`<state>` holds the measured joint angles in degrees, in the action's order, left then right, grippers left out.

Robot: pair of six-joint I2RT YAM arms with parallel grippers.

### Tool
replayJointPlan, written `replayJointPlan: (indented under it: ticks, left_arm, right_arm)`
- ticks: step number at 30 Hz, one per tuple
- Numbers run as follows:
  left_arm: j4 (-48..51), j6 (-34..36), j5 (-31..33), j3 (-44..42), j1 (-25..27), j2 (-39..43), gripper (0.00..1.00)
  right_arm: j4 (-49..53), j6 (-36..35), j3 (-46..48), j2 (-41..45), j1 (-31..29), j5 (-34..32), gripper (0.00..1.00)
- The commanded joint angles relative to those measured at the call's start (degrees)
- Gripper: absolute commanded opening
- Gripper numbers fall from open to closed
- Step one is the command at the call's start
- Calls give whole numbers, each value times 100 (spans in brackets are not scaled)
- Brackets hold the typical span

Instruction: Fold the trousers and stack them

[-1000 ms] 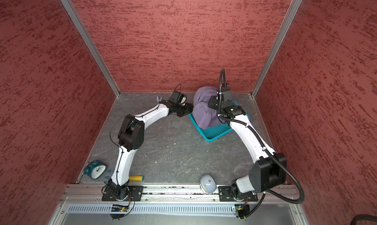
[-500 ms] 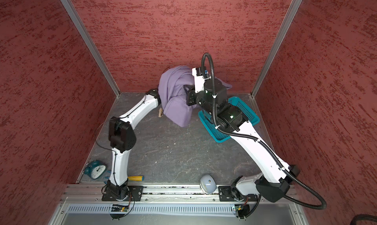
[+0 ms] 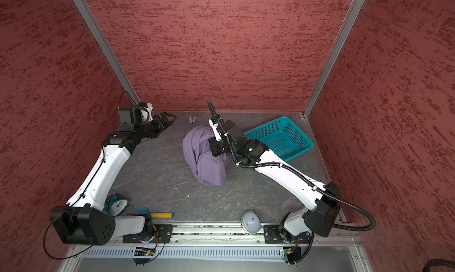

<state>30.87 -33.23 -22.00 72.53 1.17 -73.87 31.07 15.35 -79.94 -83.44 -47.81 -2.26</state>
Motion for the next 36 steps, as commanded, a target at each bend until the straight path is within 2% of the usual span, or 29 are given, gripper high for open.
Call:
replayJointPlan:
  ticks: [1, 2, 5, 9, 12, 14, 17, 20, 25, 28, 31, 36]
  left_arm:
    - [229, 218, 25, -255, -57, 200, 88]
    - [233, 184, -10, -284, -51, 210, 88]
    - [219, 199, -201, -288, 86, 118, 87]
    - [319, 385, -156, -208, 444, -193, 87]
    - [228, 462, -120, -251, 789, -484, 87]
    - [140, 446, -130, -284, 1009, -725, 87]
    - [42, 406, -250, -275, 1315, -1123, 86]
    - [-85, 414, -282, -246, 1574, -1487, 86]
    - [-89, 338, -622, -46, 1691, -2025, 84]
    - [-126, 287, -690, -44, 1739, -2196, 84]
    - [-97, 266, -685, -89, 1772, -2199, 83]
    - [68, 348, -585, -46, 1768, -2152, 83]
  right_arm:
    - [-662, 316, 414, 48, 6, -260, 0]
    - [-726, 340, 579, -122, 9, -316, 6]
    - [-484, 401, 654, -658, 9, -469, 42]
    - [346, 369, 131, -939, 18, -1178, 64]
    - [641, 222, 142, -543, 154, -1957, 79]
    - [826, 243, 277, -240, 403, -2175, 84]
    - [1384, 486, 511, -14, 915, -2167, 85]
    - [1634, 619, 938, 167, 1145, -2145, 85]
    - [1302, 810, 1592, 49, 1320, -1715, 86]
    - [932, 758, 1742, -321, 1537, -1383, 84]
    - [674, 585, 1652, -713, 1774, -1148, 79]
    - [326, 244, 1135, -1369, 2166, -905, 60]
